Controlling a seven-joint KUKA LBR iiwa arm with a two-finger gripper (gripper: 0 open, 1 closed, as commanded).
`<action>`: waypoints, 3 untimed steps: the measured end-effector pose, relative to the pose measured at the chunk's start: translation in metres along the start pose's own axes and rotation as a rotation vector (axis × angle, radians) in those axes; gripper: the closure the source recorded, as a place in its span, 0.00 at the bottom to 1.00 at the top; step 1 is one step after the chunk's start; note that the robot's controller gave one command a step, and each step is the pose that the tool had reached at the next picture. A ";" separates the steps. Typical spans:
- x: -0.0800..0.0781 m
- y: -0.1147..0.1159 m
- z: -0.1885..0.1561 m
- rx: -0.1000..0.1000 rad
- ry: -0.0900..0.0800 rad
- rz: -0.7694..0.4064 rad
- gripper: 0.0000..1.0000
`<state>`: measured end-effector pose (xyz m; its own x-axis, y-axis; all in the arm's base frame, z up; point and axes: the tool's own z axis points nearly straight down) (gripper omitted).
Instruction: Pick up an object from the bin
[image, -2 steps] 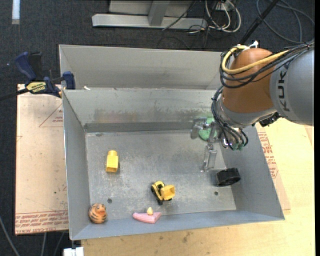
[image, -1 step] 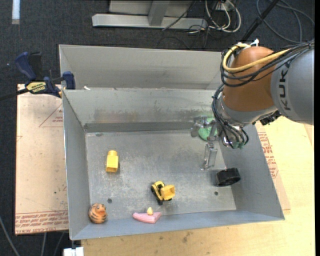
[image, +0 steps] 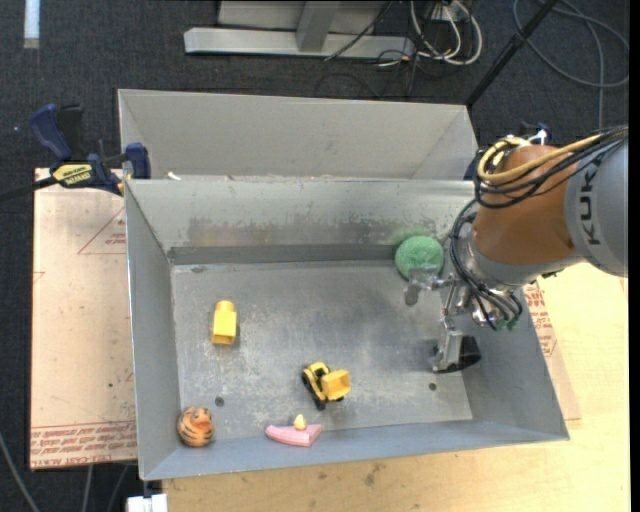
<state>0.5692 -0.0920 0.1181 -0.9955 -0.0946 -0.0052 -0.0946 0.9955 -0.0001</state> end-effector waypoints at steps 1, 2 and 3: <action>0.007 -0.027 0.003 -0.002 0.008 0.098 0.00; 0.019 -0.044 -0.004 0.000 0.002 0.024 0.00; 0.014 -0.054 0.021 -0.001 0.003 0.095 0.00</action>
Offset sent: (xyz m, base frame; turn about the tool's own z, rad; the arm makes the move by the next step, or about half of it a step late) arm -0.0259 -0.0593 -0.0020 -0.0735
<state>0.5609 -0.1467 0.0967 -1.0000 0.0001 -0.0024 0.0001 1.0000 0.0011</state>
